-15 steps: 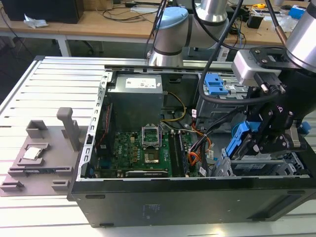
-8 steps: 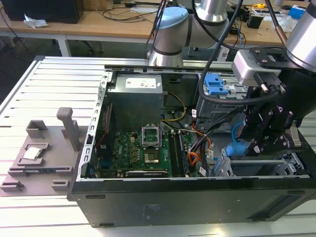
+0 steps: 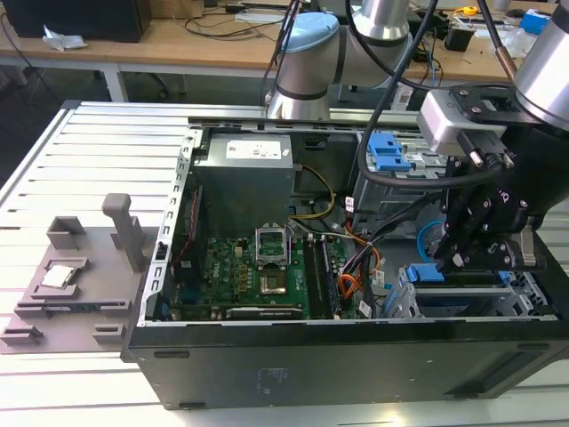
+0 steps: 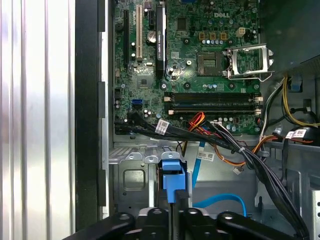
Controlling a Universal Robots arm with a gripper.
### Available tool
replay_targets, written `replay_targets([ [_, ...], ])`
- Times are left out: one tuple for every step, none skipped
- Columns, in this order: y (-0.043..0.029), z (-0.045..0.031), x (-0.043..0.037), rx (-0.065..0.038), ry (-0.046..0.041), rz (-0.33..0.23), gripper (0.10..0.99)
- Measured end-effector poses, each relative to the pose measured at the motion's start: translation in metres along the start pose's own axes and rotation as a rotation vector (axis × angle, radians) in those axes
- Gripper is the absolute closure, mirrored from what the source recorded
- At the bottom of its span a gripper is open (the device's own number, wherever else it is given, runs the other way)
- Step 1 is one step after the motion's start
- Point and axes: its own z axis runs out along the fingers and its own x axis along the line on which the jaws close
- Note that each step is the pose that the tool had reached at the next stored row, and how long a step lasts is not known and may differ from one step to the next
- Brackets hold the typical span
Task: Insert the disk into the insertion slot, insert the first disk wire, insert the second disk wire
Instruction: 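Insert the disk into the insertion slot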
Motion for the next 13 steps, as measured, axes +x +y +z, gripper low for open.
replay_targets([
  [0.0,0.0001,0.0,0.0,-0.0001,0.0,0.973],
  [0.0,0.0,0.0,0.0,0.0,0.0,0.98],
  [0.0,0.0001,0.0,0.0,0.0,0.0,0.98],
  [0.0,0.0001,0.0,0.0,0.0,0.0,0.98],
  [0.0,0.0001,0.0,0.0,-0.0001,0.0,0.98],
  [0.0,0.0001,0.0,0.0,0.0,0.0,0.98],
  [0.0,0.0001,0.0,0.0,0.0,0.0,0.98],
  [-0.0005,0.0002,0.0,0.0,-0.0003,0.0,0.98],
  [-0.0015,0.0003,0.0,0.0,-0.0004,0.0,0.98],
  [-0.0044,0.0,-0.0001,0.0,-0.0002,0.0,0.98],
  [-0.0071,-0.0001,-0.0002,-0.001,-0.0001,0.0,0.98],
  [-0.0092,-0.0002,-0.0002,-0.001,-0.0002,0.0,0.98],
  [-0.0118,-0.0003,-0.0003,-0.001,-0.0001,0.0,0.98],
])
